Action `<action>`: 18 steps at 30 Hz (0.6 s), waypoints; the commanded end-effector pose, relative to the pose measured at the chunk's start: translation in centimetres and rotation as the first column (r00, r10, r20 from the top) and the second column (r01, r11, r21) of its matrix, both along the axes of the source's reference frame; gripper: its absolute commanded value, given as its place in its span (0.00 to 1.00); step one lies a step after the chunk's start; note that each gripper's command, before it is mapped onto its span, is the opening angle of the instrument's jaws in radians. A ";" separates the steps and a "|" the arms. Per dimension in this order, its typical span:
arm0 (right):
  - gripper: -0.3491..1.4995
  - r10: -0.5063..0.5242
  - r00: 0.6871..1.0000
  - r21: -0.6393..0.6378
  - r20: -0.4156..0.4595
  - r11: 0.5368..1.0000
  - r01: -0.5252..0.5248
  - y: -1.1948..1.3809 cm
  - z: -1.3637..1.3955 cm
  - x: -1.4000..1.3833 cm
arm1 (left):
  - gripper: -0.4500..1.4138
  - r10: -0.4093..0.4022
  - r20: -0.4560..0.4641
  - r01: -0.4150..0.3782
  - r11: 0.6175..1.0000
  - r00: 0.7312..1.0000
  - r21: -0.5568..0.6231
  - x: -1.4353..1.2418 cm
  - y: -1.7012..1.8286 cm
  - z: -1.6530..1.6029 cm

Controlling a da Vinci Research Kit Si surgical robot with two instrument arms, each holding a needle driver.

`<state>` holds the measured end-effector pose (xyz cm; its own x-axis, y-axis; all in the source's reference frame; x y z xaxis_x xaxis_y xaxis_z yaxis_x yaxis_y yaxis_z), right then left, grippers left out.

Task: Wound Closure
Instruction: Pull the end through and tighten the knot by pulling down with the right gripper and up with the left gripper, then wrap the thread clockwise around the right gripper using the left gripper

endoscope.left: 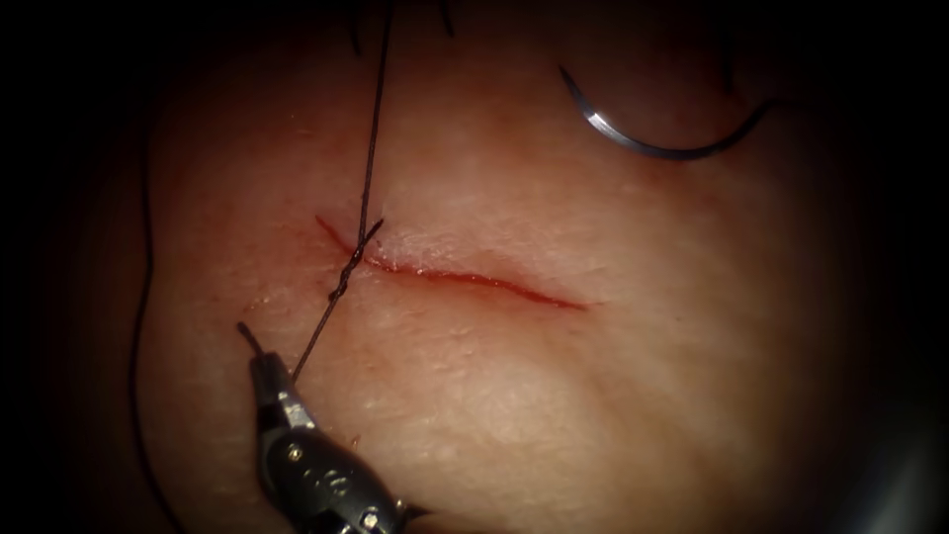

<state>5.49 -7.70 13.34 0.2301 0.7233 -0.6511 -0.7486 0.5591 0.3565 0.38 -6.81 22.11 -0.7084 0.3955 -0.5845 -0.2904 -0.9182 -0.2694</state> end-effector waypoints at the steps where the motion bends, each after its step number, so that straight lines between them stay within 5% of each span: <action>1: 0.00 -0.014 1.000 -0.009 -0.003 1.000 0.014 -0.01 0.07 0.04 | 0.00 0.003 0.009 -0.003 1.000 1.000 0.007 -0.05 -0.02 0.03; 9: 0.00 -0.147 0.989 -0.010 0.022 0.989 0.147 0.03 0.19 -0.03 | 0.00 0.013 0.043 -0.015 0.999 0.999 0.040 -0.08 -0.21 -0.15; 18: 0.00 -0.248 0.969 -0.036 0.010 0.968 0.248 0.23 0.03 -0.19 | 0.00 0.025 0.071 -0.030 0.997 0.997 0.070 -0.11 -0.59 -0.36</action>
<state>5.23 -7.43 13.33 0.4061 0.6158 -0.6751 -0.5800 0.7447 0.3304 0.32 -7.45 21.66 -0.6781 0.4207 -0.6026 -0.2426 -0.9021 -0.3568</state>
